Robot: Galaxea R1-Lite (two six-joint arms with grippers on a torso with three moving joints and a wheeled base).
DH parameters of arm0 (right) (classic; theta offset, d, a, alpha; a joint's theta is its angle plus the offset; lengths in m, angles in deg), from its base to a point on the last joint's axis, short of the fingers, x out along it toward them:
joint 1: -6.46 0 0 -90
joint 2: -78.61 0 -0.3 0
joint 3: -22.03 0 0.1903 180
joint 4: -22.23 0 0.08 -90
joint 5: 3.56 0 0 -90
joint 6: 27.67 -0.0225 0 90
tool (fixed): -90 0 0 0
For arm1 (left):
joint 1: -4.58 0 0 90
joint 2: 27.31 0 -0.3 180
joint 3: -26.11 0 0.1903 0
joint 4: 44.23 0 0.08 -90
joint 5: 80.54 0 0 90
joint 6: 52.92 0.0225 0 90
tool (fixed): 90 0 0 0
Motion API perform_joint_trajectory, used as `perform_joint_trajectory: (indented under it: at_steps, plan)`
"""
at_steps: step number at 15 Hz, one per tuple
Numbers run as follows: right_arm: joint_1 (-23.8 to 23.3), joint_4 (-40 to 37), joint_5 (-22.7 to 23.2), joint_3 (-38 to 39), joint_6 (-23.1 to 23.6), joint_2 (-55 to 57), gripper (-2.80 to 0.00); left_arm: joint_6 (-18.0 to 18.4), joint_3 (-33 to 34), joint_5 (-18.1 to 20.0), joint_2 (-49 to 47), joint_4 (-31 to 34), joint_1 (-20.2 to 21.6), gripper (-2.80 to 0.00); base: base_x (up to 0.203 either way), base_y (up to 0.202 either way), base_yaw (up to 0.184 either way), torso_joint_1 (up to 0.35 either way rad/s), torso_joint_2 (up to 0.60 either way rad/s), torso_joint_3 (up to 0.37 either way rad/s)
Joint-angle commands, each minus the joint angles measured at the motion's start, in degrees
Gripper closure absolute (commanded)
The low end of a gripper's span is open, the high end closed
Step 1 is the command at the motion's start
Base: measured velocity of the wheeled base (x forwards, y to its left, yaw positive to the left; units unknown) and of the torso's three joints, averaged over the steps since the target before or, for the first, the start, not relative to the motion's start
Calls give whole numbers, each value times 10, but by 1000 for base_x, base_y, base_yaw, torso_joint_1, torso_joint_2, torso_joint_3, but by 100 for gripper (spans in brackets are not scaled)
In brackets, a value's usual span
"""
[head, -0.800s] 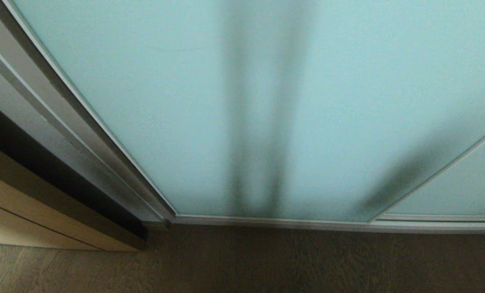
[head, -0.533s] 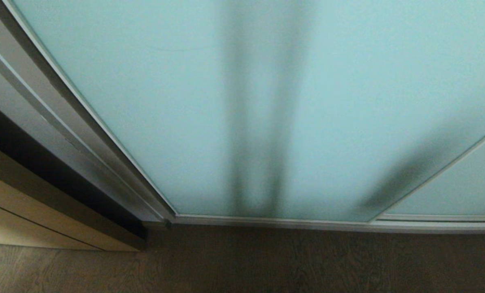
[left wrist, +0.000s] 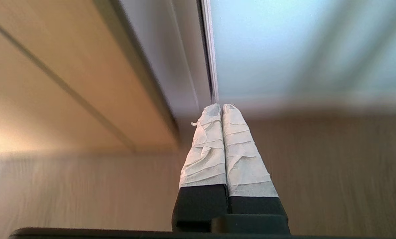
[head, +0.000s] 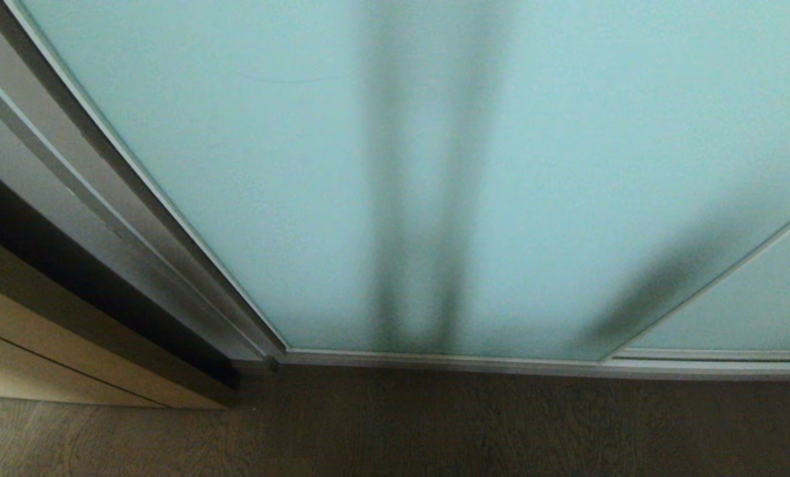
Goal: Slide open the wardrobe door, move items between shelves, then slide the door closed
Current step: Open the door
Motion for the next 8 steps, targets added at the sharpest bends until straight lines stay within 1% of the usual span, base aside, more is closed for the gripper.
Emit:
perform_joint_trajectory:
  at_steps: [1, 3, 4, 6, 7, 8]
  plan:
    - [0, 0, 0, 0, 0, -1, 0, 0, -18, 2, -2, -77, 0, 0, 0, 0, 0, 0, 0, 0]
    - [0, 0, 0, 0, 0, -1, 0, 12, -91, 5, -15, -80, 0, 0, 0, 0, 0, 0, 0, 0]
    - [0, 0, 0, 0, 0, -1, 0, 20, -131, 8, -39, -83, 0, 0, 0, 0, 0, 0, 0, 0]
    - [0, 0, 0, 0, 0, -1, 0, 30, -236, 9, -121, -95, 0, 0, 0, 0, 0, 0, 0, 0]
    - [0, 0, 0, 0, 0, -1, 0, 32, -284, 6, -168, -114, 1, 0, 0, 0, 0, 0, 0, 0]
    - [0, 0, 0, 0, 0, -1, 0, 33, -329, -2, -220, -150, 1, 0, 0, 0, 0, 0, 0, 0]
